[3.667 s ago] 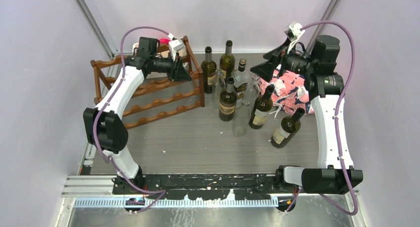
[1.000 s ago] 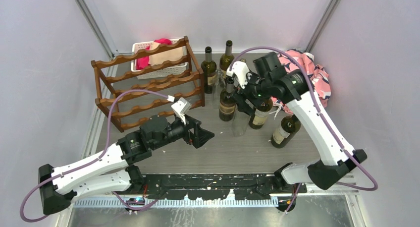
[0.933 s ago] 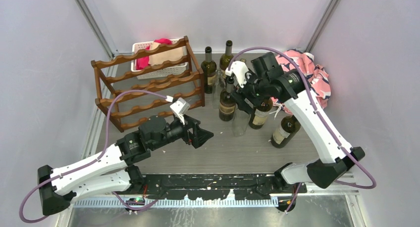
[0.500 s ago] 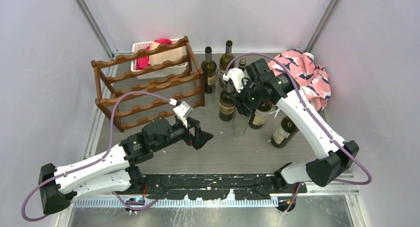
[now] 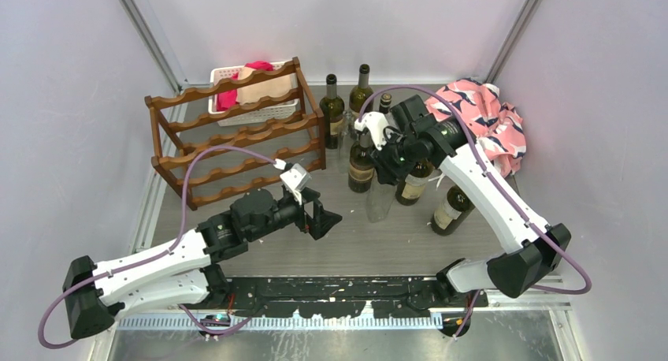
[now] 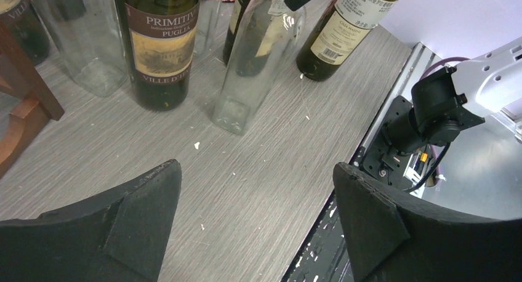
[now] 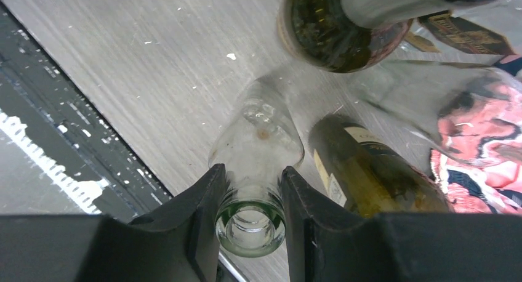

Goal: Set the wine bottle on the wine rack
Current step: Pick up the wine bottle from the center of the board.

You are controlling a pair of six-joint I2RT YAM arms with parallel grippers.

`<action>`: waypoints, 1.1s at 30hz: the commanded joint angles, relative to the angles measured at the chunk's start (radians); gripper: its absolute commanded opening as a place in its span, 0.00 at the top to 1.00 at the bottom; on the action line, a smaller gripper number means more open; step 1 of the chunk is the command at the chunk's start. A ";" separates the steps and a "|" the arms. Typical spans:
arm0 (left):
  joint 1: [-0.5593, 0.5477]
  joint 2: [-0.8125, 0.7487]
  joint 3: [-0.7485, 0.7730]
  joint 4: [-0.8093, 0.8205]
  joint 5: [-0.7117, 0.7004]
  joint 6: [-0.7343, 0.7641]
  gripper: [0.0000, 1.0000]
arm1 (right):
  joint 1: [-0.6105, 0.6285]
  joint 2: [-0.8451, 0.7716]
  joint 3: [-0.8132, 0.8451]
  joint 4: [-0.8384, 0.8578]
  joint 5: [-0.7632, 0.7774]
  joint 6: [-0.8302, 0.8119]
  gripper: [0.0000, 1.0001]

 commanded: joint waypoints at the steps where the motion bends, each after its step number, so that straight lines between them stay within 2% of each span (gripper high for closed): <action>1: -0.003 0.011 -0.003 0.102 0.022 0.016 0.06 | 0.005 -0.067 0.053 -0.031 -0.142 0.016 0.99; 5: -0.003 0.032 0.006 0.107 0.098 0.037 0.02 | 0.003 -0.090 0.072 -0.077 -0.302 -0.002 0.99; 8: -0.001 0.055 -0.019 0.160 0.172 0.112 0.01 | 0.003 -0.098 0.045 -0.071 -0.398 -0.010 0.99; 9: -0.002 0.060 -0.050 0.203 0.191 0.146 0.00 | 0.003 -0.101 0.030 -0.060 -0.419 -0.011 0.99; 13: -0.004 0.092 -0.227 0.589 0.297 0.272 0.01 | -0.005 -0.117 -0.027 -0.011 -0.478 0.006 0.99; 15: -0.004 0.125 -0.276 0.696 0.288 0.303 0.01 | -0.010 -0.121 -0.049 0.014 -0.515 0.018 0.99; 22: -0.005 0.243 -0.226 0.690 0.233 0.351 0.02 | -0.015 -0.124 -0.099 0.066 -0.582 0.027 0.99; 33: -0.048 0.464 -0.265 0.948 0.200 0.364 0.03 | -0.046 -0.137 -0.124 0.120 -0.609 0.073 0.99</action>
